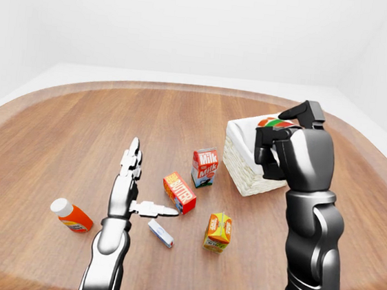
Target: Pick up the alphabet soup and the tomato sauce, and put them in the basket.
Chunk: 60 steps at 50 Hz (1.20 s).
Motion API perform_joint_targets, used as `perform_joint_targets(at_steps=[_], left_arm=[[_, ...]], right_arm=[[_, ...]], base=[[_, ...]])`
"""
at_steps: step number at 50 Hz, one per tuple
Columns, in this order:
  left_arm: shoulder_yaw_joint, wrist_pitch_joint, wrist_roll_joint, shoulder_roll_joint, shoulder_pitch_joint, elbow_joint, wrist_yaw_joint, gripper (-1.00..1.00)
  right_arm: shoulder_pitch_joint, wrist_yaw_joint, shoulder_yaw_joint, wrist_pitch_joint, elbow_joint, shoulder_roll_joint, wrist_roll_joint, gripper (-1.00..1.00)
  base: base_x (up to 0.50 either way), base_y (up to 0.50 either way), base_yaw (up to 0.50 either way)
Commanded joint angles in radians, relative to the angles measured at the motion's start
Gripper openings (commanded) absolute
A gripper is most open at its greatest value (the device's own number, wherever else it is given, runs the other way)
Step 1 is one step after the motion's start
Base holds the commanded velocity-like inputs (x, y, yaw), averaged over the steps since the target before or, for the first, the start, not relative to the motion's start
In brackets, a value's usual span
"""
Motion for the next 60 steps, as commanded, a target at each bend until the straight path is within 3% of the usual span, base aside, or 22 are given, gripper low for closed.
perform_joint_targets(at_steps=[1,25,49,60], left_arm=[[0.001,0.0,-0.002,-0.001,0.003,0.004,0.001,1.0],[0.004,0.0,-0.006,0.0,-0.005,-0.001,0.004,1.0],[0.005,0.0,-0.008,0.001,-0.005,0.003,0.0,1.0],[0.003,0.0,-0.006,0.0,-0.006,0.0,-0.002,1.0]], right_arm=[[-0.117,0.008,-0.007,0.045,0.119,-0.033,0.018,-1.0],[-0.322,0.0,-0.028,0.093,0.367,-0.109,0.04,-1.0],[-0.519,-0.138,-0.02,0.083,0.775,-0.165,0.072,-1.0],[-0.662,-0.305,0.004,0.039,1.123,-0.189,0.068,-1.0]], base=[[0.0,0.0,0.0],[0.0,0.0,0.0],[0.0,0.0,0.0],[0.0,0.0,0.0]])
